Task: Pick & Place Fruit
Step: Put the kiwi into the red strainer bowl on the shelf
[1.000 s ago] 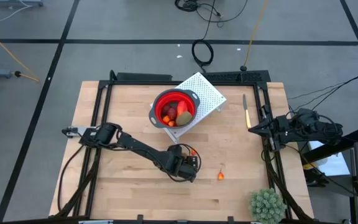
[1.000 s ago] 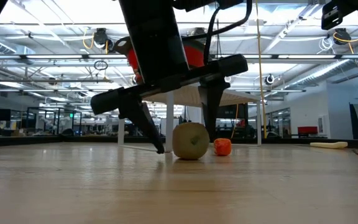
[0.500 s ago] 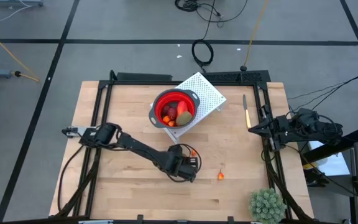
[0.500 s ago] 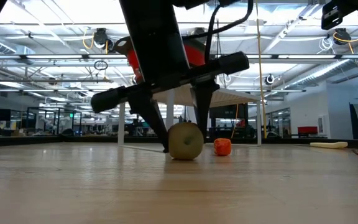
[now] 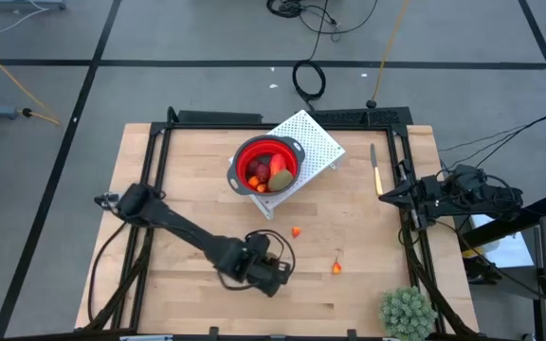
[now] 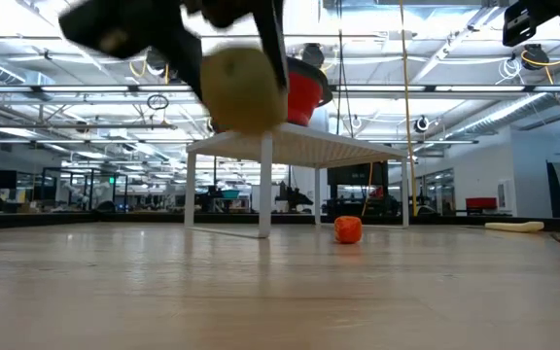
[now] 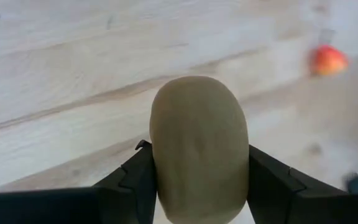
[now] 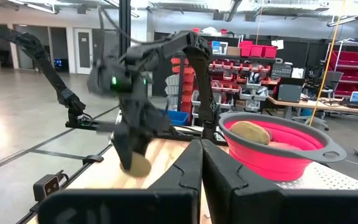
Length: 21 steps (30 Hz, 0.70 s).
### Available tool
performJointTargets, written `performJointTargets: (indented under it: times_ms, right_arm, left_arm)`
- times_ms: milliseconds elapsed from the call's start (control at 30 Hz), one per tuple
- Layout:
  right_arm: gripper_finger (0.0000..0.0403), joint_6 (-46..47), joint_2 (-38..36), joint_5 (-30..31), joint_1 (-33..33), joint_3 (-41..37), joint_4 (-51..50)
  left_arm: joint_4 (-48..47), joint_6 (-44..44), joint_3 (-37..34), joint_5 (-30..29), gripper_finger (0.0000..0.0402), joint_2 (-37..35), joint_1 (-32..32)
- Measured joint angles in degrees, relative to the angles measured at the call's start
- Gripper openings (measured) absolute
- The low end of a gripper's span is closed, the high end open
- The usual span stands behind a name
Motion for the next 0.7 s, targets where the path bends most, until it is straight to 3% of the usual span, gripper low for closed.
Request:
performJointTargets:
  times_ms: [333, 533, 700]
  right_arm:
    - [0.0, 0.0, 0.0, 0.0, 0.0, 0.0, 0.0]
    - [0.0, 0.0, 0.0, 0.0, 0.0, 0.0, -0.1]
    - [0.0, -0.1, 0.0, 0.0, 0.0, 0.0, -0.5]
  left_arm:
    - [4.4, 13.3, 0.0, -12.8, 0.02, -7.5, -3.9]
    - [15.2, 26.1, 0.0, -23.0, 0.019, -9.0, -4.8]
    - [28.0, 38.6, 0.0, -25.3, 0.0198, -9.0, -4.8]
